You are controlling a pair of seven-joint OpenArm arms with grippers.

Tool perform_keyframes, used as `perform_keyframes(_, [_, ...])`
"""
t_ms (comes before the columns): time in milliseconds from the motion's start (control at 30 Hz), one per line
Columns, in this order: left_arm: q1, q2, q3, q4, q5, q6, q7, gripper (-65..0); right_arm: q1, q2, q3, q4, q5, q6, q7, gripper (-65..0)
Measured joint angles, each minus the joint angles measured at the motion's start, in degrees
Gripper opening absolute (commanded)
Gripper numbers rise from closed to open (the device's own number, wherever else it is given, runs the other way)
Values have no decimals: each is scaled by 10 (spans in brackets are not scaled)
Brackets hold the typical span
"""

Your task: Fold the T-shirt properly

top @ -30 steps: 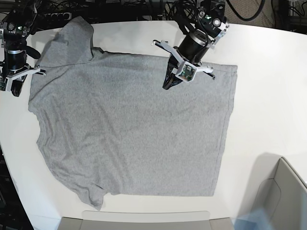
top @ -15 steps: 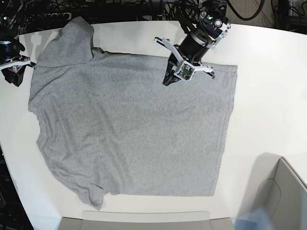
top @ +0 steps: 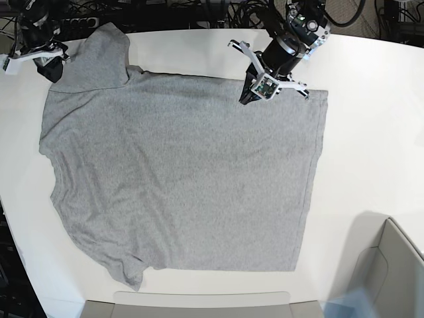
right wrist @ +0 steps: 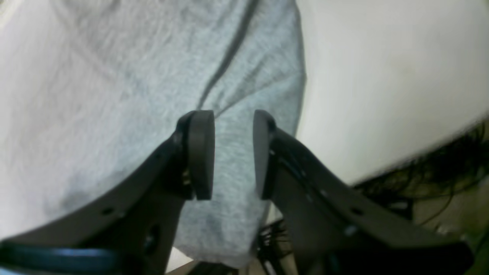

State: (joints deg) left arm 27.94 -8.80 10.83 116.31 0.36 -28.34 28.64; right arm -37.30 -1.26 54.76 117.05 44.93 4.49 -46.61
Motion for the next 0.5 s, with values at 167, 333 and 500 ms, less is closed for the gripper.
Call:
perform_keyframes(167, [-2,-17,-1,0,0,3,0,-647,-1,-6,12,-46,2,3,-6,-477])
perform_keyframes(333, [-2,-15,-1,0,0,-1,0,-647,-2,8,12,-124,12,5,-12,-479])
perform_keyframes(500, [-2,-16,-1,0,0,0,0,-647,9,9,13,-155,50,7,-10,-479])
